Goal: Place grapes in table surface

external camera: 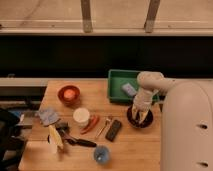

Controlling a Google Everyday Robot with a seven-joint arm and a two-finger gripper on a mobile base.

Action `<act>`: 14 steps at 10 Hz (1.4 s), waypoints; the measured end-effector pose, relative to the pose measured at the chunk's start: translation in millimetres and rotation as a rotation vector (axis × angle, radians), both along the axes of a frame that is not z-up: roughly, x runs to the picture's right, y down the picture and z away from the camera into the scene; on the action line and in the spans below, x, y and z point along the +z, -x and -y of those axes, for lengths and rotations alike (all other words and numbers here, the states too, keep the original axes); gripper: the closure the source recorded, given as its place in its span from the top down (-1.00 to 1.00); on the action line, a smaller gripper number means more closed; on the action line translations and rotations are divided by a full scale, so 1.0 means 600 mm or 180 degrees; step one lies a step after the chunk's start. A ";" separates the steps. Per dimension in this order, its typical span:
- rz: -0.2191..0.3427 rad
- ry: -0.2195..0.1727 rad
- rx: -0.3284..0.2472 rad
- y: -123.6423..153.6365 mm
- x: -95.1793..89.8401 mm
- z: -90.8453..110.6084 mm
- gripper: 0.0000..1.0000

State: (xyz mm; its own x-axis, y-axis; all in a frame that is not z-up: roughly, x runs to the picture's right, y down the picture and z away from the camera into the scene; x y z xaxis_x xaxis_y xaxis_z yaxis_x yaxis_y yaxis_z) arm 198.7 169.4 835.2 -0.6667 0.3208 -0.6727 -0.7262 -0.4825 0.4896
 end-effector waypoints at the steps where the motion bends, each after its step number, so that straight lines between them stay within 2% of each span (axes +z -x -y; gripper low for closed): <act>1: 0.0000 -0.0002 -0.0004 0.000 0.000 0.001 -1.00; 3: 0.0002 -0.0010 -0.0005 0.000 -0.001 0.002 -1.00; 6: 0.0011 -0.0341 0.0082 -0.006 -0.024 0.049 -1.00; 9: -0.0002 -0.0714 0.0126 -0.016 -0.079 0.116 -1.00; 11: -0.0031 -0.1031 0.0135 -0.023 -0.124 0.171 -1.00; 12: -0.0035 -0.1115 0.0136 -0.024 -0.134 0.185 -1.00; 13: -0.0041 -0.1272 0.0134 -0.025 -0.154 0.211 -1.00; 14: -0.0037 -0.1374 0.0127 -0.024 -0.167 0.227 -1.00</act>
